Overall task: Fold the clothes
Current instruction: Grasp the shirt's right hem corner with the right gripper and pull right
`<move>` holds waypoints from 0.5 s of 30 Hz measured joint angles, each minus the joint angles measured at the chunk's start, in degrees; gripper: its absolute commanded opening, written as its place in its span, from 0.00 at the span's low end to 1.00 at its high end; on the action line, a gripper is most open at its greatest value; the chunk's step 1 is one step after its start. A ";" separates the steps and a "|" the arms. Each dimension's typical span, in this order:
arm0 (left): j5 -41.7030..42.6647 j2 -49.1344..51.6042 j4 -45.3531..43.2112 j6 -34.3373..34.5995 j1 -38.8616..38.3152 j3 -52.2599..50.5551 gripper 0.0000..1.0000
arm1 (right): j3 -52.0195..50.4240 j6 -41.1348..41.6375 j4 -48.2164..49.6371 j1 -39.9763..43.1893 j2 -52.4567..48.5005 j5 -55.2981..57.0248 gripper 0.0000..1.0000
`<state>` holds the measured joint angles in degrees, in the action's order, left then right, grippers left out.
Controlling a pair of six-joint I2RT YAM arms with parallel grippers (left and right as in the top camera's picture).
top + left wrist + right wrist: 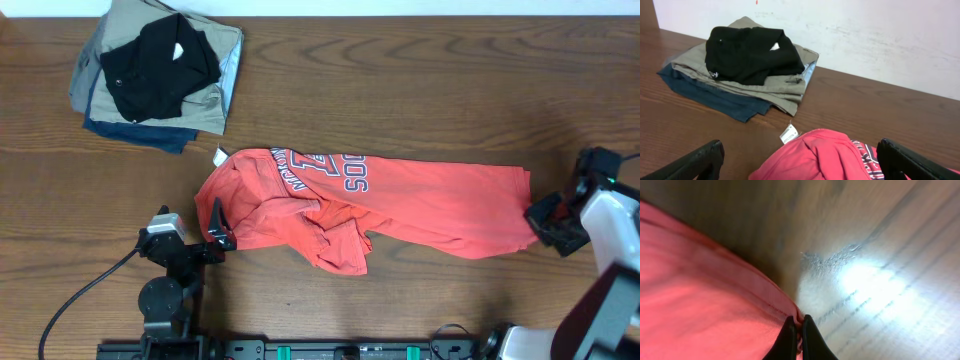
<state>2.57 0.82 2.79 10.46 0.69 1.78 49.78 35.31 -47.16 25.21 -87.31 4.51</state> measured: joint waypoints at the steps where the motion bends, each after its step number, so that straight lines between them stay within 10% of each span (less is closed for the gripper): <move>1: 0.00 0.00 0.00 -0.02 0.00 0.00 0.98 | 0.26 0.00 -0.44 0.00 1.88 0.02 0.01; 15: 0.00 0.00 0.00 -0.02 0.00 0.00 0.98 | 0.81 -0.74 -4.76 0.00 16.98 -3.23 0.01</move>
<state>2.57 0.82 2.79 10.44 0.69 1.78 50.59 34.57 -51.92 25.21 -70.32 1.28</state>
